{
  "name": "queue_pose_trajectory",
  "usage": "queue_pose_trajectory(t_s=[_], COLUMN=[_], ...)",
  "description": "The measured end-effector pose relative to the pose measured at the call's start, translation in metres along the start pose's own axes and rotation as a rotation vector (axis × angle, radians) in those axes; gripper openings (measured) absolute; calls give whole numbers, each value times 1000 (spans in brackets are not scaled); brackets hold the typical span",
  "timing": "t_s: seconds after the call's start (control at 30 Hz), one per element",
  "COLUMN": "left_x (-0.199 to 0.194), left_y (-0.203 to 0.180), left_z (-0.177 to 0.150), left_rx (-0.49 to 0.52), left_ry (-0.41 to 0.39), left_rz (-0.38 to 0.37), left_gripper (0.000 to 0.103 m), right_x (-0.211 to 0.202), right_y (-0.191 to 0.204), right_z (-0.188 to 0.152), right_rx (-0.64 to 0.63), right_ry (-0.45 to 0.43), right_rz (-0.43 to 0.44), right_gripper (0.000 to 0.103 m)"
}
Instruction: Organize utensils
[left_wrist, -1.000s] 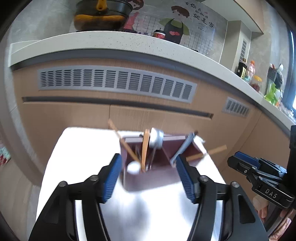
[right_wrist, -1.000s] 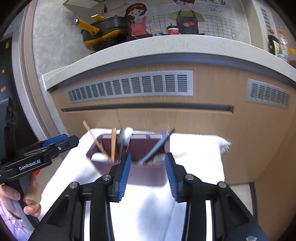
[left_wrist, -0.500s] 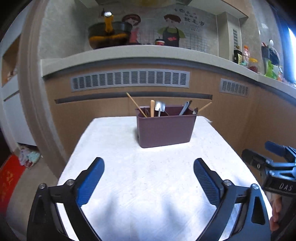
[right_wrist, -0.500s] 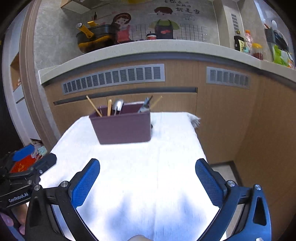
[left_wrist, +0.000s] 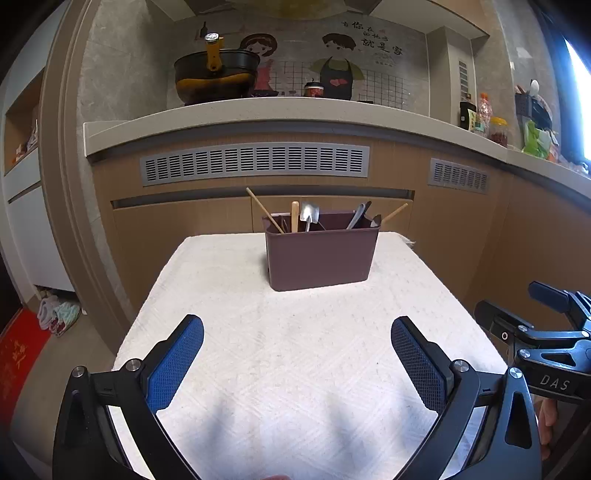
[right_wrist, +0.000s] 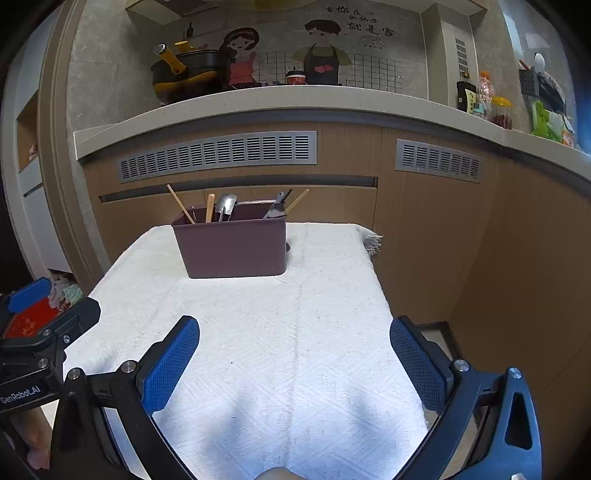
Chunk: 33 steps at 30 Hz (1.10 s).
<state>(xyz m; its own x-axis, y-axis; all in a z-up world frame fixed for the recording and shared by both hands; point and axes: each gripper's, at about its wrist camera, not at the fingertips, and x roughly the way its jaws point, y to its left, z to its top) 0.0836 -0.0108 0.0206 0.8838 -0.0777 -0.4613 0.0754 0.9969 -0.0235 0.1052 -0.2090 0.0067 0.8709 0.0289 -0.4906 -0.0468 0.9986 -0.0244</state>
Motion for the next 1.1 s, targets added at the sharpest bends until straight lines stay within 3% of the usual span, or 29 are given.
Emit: queue_pose_trajectory(t_s=[1.1], left_x=[4], left_y=[1], left_z=[-3], left_rx=[-14], left_ry=[28], left_rz=[-15], left_gripper=[101], right_x=[1], right_y=[-1], right_z=[1], right_rx=[-2], right_ry=[12], right_rz=[21], right_gripper=[103])
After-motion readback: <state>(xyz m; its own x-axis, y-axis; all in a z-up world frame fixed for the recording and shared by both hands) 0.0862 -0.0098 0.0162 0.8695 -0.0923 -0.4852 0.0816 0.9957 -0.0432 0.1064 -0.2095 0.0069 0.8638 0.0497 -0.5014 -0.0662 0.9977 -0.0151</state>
